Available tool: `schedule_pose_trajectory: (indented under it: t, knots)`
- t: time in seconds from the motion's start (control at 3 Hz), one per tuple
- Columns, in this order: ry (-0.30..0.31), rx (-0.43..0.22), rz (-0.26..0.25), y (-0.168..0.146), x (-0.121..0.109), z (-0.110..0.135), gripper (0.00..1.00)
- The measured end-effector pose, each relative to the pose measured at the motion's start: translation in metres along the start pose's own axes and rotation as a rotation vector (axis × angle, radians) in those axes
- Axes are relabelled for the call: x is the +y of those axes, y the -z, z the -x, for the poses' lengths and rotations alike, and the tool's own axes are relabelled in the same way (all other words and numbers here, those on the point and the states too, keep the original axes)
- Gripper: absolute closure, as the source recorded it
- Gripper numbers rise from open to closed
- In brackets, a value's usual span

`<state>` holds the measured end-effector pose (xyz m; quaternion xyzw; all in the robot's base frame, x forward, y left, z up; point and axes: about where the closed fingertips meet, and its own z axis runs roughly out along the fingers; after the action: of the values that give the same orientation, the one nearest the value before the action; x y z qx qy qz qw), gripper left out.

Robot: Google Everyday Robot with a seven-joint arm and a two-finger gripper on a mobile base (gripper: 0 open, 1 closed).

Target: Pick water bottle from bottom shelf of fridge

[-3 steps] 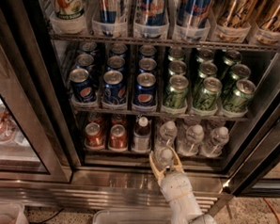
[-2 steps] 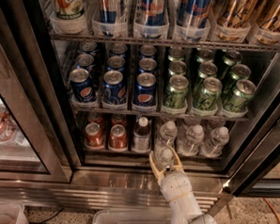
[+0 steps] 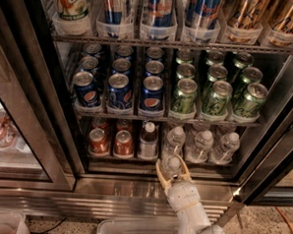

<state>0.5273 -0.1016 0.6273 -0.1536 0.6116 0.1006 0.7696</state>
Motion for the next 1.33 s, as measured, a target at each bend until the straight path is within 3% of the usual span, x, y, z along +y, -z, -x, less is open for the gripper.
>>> schedule_pose_trajectory:
  t: [1.33]
  knots:
    - [0.000,0.000,0.001,0.004,0.002,-0.017,1.00]
